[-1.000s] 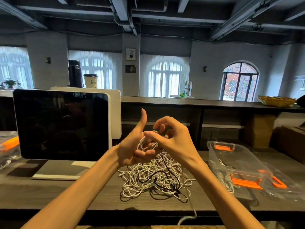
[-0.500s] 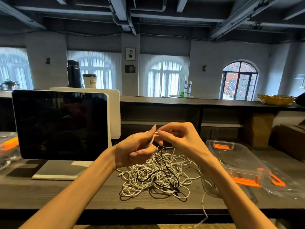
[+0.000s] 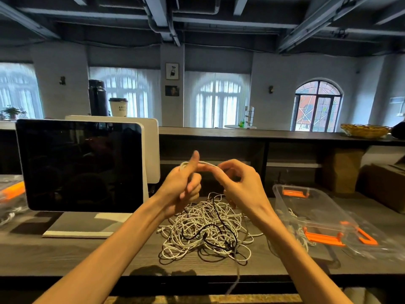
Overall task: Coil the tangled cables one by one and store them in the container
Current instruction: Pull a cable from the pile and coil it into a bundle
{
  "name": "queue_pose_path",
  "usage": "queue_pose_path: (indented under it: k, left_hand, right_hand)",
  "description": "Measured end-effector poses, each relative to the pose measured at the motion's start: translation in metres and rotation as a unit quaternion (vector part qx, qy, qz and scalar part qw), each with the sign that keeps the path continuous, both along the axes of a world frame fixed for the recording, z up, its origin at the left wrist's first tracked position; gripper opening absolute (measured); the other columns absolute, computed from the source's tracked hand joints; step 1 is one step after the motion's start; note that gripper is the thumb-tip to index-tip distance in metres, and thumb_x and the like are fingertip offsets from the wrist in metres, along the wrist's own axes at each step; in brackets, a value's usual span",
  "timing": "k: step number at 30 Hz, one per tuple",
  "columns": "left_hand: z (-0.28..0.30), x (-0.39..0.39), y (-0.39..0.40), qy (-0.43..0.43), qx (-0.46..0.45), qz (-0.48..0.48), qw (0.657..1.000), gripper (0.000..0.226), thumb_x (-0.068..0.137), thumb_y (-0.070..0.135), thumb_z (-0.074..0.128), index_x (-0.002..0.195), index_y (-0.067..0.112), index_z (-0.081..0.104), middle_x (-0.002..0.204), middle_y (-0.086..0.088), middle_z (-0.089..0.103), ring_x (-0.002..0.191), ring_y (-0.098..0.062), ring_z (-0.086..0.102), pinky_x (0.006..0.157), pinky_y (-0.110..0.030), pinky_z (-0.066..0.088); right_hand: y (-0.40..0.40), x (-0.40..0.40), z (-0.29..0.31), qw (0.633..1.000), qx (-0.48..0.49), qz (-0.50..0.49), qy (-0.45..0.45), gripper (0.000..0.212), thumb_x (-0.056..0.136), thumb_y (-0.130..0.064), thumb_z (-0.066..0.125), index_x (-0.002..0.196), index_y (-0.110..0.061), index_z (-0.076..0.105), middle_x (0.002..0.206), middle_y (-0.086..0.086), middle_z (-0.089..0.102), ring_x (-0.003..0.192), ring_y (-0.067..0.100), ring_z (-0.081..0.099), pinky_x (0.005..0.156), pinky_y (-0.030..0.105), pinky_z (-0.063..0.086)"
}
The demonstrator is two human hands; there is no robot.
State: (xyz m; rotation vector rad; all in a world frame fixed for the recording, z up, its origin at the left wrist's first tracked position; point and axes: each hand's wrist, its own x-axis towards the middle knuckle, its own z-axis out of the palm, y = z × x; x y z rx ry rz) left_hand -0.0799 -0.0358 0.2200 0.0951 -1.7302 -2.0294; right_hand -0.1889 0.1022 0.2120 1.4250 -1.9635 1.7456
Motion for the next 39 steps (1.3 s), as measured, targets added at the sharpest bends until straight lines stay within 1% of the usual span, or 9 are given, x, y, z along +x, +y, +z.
queue_pose_path:
  k: [7, 13, 17, 20, 24, 27, 33, 36, 39]
  left_hand:
    - [-0.007, -0.008, -0.005, 0.013, 0.053, 0.115, 0.992, 0.061, 0.100, 0.055, 0.043, 0.116, -0.002, 0.055, 0.048, -0.003, 0.039, 0.033, -0.008, 0.031, 0.035, -0.018, 0.023]
    - [-0.007, -0.010, -0.001, 0.006, 0.034, 0.112, 0.993, 0.040, 0.084, 0.046, 0.073, 0.090, 0.007, 0.072, 0.047, 0.000, 0.040, 0.037, -0.008, 0.035, 0.039, -0.016, 0.031]
    - [-0.007, -0.010, -0.003, -0.012, 0.013, 0.129, 0.991, 0.045, 0.091, 0.052, 0.065, 0.066, 0.014, 0.061, 0.046, 0.000, 0.041, 0.037, -0.009, 0.037, 0.042, -0.016, 0.035]
    - [-0.009, -0.008, -0.005, -0.040, -0.024, 0.145, 0.988, 0.051, 0.093, 0.056, 0.059, 0.062, 0.017, 0.055, 0.054, -0.002, 0.047, 0.049, -0.011, 0.046, 0.052, -0.019, 0.043]
    - [-0.006, -0.005, 0.002, -0.016, 0.065, 0.096, 0.993, 0.046, 0.097, 0.047, 0.057, 0.087, 0.002, 0.064, 0.088, -0.018, 0.076, 0.085, -0.027, 0.076, 0.069, -0.032, 0.060]
    - [-0.003, -0.004, 0.000, 0.022, 0.101, 0.124, 0.987, 0.032, 0.100, 0.035, 0.057, 0.104, 0.005, 0.068, 0.072, -0.008, 0.072, 0.066, -0.018, 0.073, 0.056, -0.026, 0.059]
    - [-0.010, -0.003, -0.013, -0.112, -0.121, 0.165, 0.972, 0.033, 0.101, 0.035, 0.058, 0.100, 0.005, 0.072, 0.065, -0.016, 0.061, 0.052, -0.018, 0.059, 0.051, -0.025, 0.050]
    - [-0.012, 0.001, -0.006, -0.172, -0.170, 0.105, 0.965, 0.069, 0.091, 0.059, 0.062, 0.093, -0.010, 0.064, 0.086, -0.032, 0.065, 0.073, -0.038, 0.064, 0.074, -0.040, 0.057]
    - [-0.006, 0.010, 0.006, -0.201, -0.137, -0.008, 0.970, 0.081, 0.088, 0.082, 0.033, 0.054, 0.008, 0.040, 0.052, -0.007, 0.043, 0.041, -0.013, 0.040, 0.044, -0.018, 0.038]
  right_hand:
    - [-0.006, 0.019, -0.015, 0.993, -0.014, -0.059, 0.103, 0.014, 0.100, -0.023, 0.063, 0.088, -0.017, 0.069, 0.070, -0.009, 0.064, 0.065, 0.011, 0.062, 0.057, 0.026, 0.053]
    - [-0.013, 0.031, -0.021, 0.965, 0.056, -0.077, 0.245, 0.013, 0.093, -0.022, 0.060, 0.081, -0.020, 0.056, 0.070, -0.009, 0.059, 0.060, 0.012, 0.055, 0.058, 0.036, 0.051]
    - [-0.011, 0.038, -0.021, 0.952, 0.092, -0.040, 0.289, 0.011, 0.096, -0.022, 0.065, 0.091, -0.027, 0.056, 0.079, -0.019, 0.055, 0.063, 0.005, 0.054, 0.060, 0.016, 0.047]
    - [-0.012, 0.037, -0.021, 0.939, 0.100, -0.040, 0.326, 0.004, 0.099, -0.025, 0.063, 0.096, -0.023, 0.061, 0.083, -0.013, 0.062, 0.064, 0.008, 0.055, 0.058, 0.028, 0.050]
    - [-0.011, 0.043, -0.017, 0.919, 0.150, -0.035, 0.364, 0.012, 0.104, -0.030, 0.053, 0.101, -0.021, 0.061, 0.092, -0.004, 0.067, 0.072, 0.020, 0.061, 0.062, 0.041, 0.053]
    - [-0.006, 0.048, -0.016, 0.907, 0.203, -0.012, 0.370, 0.012, 0.105, -0.026, 0.049, 0.101, -0.019, 0.057, 0.085, -0.001, 0.062, 0.068, 0.025, 0.058, 0.062, 0.042, 0.050]
    - [0.005, 0.045, -0.010, 0.886, 0.188, -0.009, 0.424, 0.016, 0.099, -0.037, 0.061, 0.098, -0.028, 0.075, 0.092, -0.010, 0.064, 0.067, 0.011, 0.053, 0.056, 0.032, 0.042]
    - [0.006, 0.041, -0.002, 0.912, 0.153, 0.012, 0.381, 0.016, 0.093, -0.049, 0.069, 0.099, -0.036, 0.075, 0.093, -0.018, 0.065, 0.074, 0.002, 0.055, 0.060, 0.026, 0.046]
    - [0.002, 0.039, 0.002, 0.968, 0.122, 0.077, 0.206, 0.021, 0.086, -0.047, 0.077, 0.094, -0.031, 0.067, 0.087, -0.017, 0.066, 0.076, 0.001, 0.061, 0.068, 0.023, 0.052]
